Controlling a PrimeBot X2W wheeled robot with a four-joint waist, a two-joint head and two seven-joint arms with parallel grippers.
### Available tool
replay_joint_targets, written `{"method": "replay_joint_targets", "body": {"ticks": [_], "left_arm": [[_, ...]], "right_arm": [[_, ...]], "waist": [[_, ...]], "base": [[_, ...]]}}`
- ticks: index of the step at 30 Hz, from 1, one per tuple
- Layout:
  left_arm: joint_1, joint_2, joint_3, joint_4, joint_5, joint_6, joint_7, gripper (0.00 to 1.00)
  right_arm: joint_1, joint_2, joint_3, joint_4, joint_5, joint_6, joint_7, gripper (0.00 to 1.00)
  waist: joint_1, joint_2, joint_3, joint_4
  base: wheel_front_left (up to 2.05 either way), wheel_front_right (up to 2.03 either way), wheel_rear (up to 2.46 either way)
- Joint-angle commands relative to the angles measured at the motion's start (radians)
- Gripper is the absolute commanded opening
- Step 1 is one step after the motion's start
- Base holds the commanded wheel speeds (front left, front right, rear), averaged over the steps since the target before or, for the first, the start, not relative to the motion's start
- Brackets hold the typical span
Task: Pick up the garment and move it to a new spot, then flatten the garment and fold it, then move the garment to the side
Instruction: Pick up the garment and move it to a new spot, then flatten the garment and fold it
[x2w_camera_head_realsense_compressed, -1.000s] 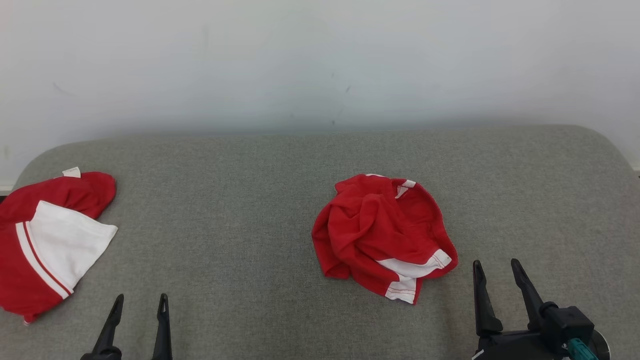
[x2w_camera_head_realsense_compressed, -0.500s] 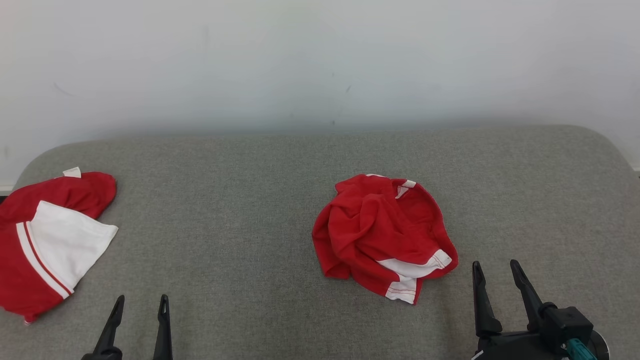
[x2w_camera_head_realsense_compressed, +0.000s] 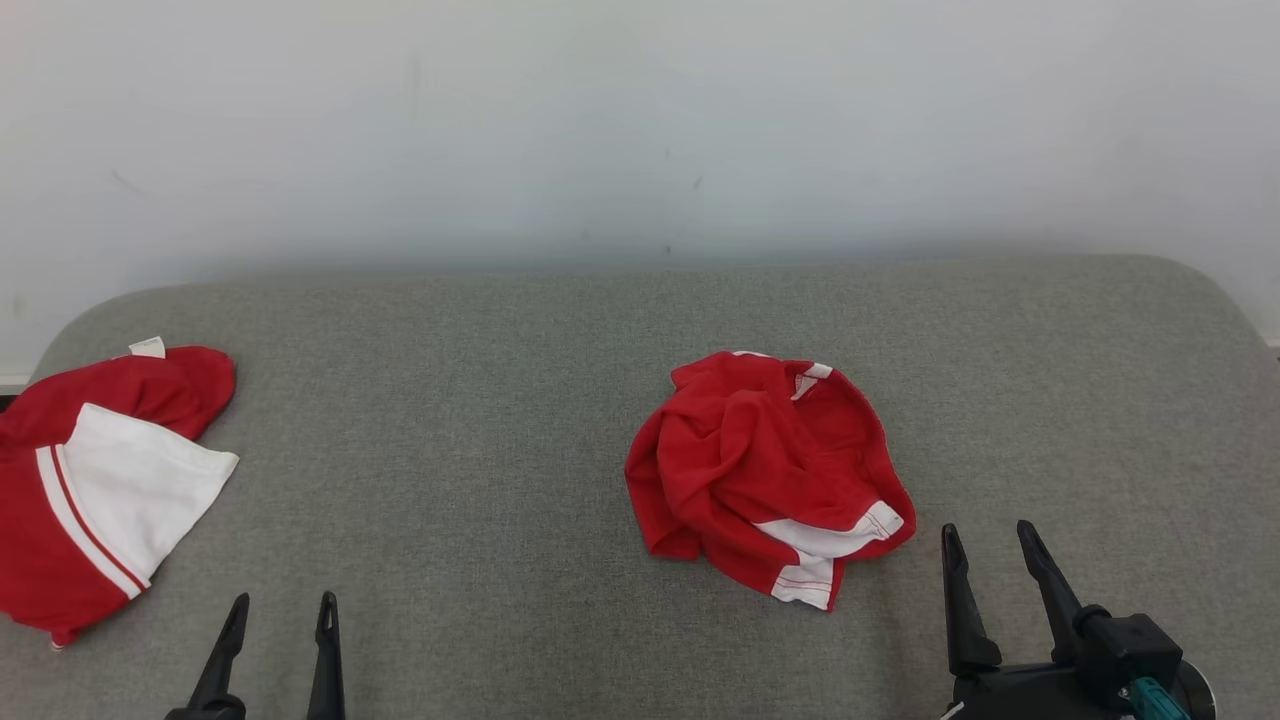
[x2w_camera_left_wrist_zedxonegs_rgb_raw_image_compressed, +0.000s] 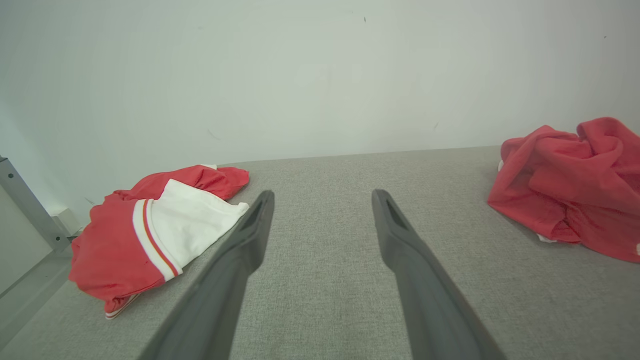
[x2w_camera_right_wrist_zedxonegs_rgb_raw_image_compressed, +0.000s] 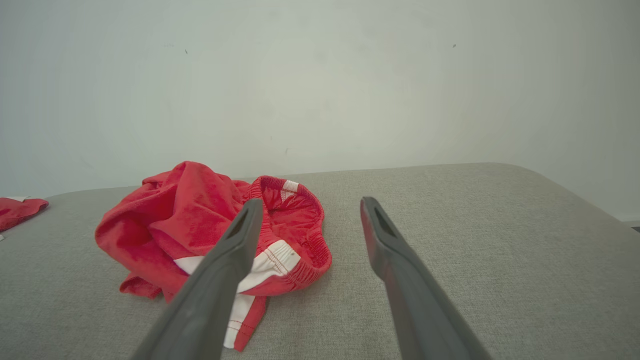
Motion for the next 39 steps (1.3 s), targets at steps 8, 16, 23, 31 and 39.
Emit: {"method": "replay_joint_targets", "body": {"ticks": [8, 16, 23, 31, 39], "left_arm": [[0.007, -0.004, 0.009, 0.004, 0.022, 0.013, -0.003, 1.0], [0.004, -0.002, 0.008, 0.01, 0.021, 0.01, -0.003, 1.0], [0.003, -0.007, 0.004, 0.018, 0.007, 0.002, -0.003, 1.0], [-0.046, -0.042, -0.082, 0.082, 0.012, -0.054, -0.003, 1.0], [-0.168, -0.094, -0.275, 0.218, -0.001, -0.103, -0.003, 1.0]], "right_arm": [[0.005, 0.001, 0.003, 0.0, -0.008, -0.002, 0.0, 1.0], [0.005, 0.001, 0.003, 0.001, -0.005, -0.002, 0.0, 1.0], [0.0, 0.001, 0.01, 0.003, 0.001, -0.002, 0.0, 1.0], [-0.016, 0.001, 0.021, 0.0, 0.005, -0.002, 0.0, 1.0], [-0.044, 0.001, 0.012, -0.016, 0.005, -0.002, 0.0, 1.0]], "waist": [[0.0, 0.0, -0.003, 0.004], [0.0, 0.0, -0.005, 0.008], [0.0, 0.0, -0.003, 0.002], [0.0, 0.0, 0.021, -0.048], [0.0, 0.0, 0.096, -0.126]], "base": [[0.0, 0.0, 0.0], [0.0, 0.0, 0.0], [0.0, 0.0, 0.0], [0.0, 0.0, 0.0], [0.0, 0.0, 0.0]]}}
